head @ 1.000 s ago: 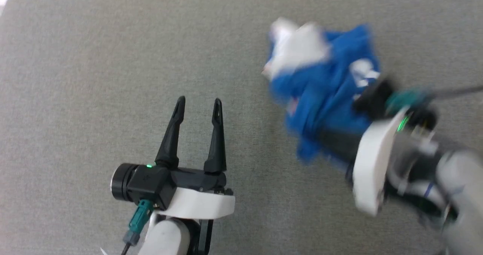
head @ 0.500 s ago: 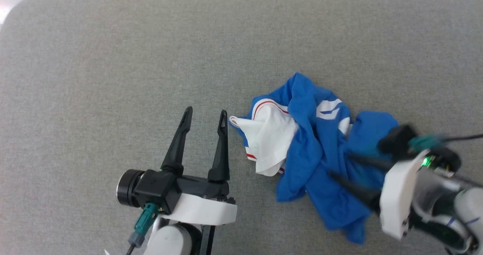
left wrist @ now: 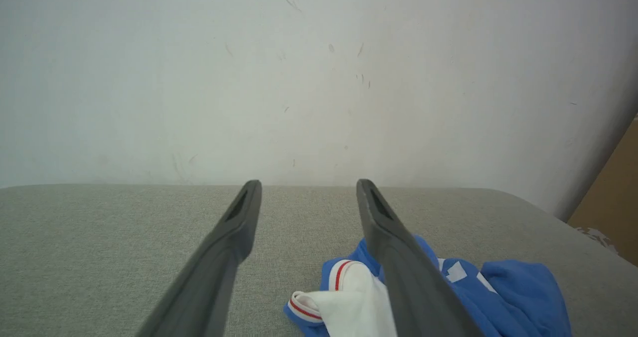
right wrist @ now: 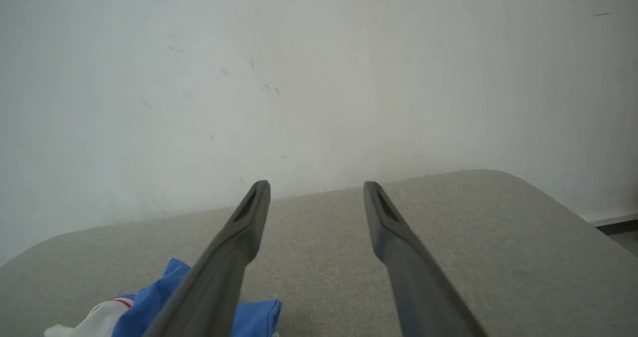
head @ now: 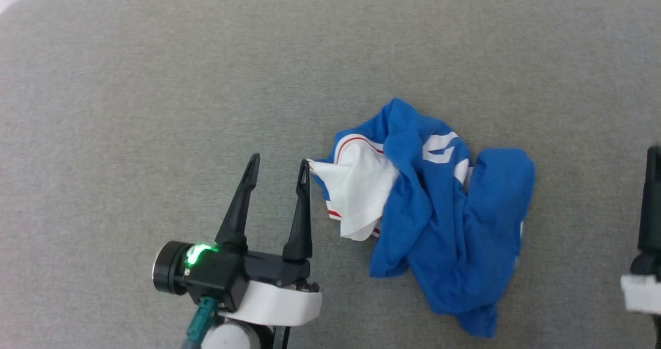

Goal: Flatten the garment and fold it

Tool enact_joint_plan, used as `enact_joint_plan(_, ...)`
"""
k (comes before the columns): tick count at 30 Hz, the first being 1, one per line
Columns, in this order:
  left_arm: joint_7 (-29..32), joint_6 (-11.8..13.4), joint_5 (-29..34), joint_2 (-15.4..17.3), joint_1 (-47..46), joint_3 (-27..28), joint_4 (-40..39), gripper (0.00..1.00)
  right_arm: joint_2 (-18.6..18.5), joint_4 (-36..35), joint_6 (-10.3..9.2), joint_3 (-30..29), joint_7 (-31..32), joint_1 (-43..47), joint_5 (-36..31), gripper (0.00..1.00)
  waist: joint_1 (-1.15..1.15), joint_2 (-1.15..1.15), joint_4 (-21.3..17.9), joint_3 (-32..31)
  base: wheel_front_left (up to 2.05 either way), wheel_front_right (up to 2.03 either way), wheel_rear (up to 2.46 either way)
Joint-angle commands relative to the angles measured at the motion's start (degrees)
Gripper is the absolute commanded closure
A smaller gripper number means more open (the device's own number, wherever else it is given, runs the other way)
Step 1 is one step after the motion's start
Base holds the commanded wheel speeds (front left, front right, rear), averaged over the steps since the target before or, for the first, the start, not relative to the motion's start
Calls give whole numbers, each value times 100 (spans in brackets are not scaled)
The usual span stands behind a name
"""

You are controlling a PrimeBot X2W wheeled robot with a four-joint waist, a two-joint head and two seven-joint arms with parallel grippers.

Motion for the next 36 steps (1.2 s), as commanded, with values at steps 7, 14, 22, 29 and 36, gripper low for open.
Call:
enact_joint_plan(7, 357, -71, 544, 252, 19, -329, 306, 0, 433, 179, -5, 53, -426, 277, -572, 0, 0, 0, -339, 163, 0, 0, 0)
enact_joint_plan(14, 2046, -458, 735, 391, -531, -739, 733, 0, 478, 217, -5, 158, -371, 81, -680, 0, 0, 0, -409, 250, 0, 0, 0)
enact_joint_plan(22, 3040, -614, 745, 417, -996, -814, 1204, 69, 495, 311, -5, 318, -322, -10, -639, 0, 0, 0, -518, 371, 0, 0, 0)
enact_joint_plan(29, 2777, -600, 420, 261, -1089, -753, 693, 100, 496, 383, -5, 278, -322, -13, -638, 0, 0, 0, -546, 302, 0, 0, 0)
enact_joint_plan(36, 2375, -288, -148, 128, -1245, -135, -398, 100, 510, 405, -5, 354, -262, 7, -646, 0, 0, 0, -453, 232, 0, 0, 0)
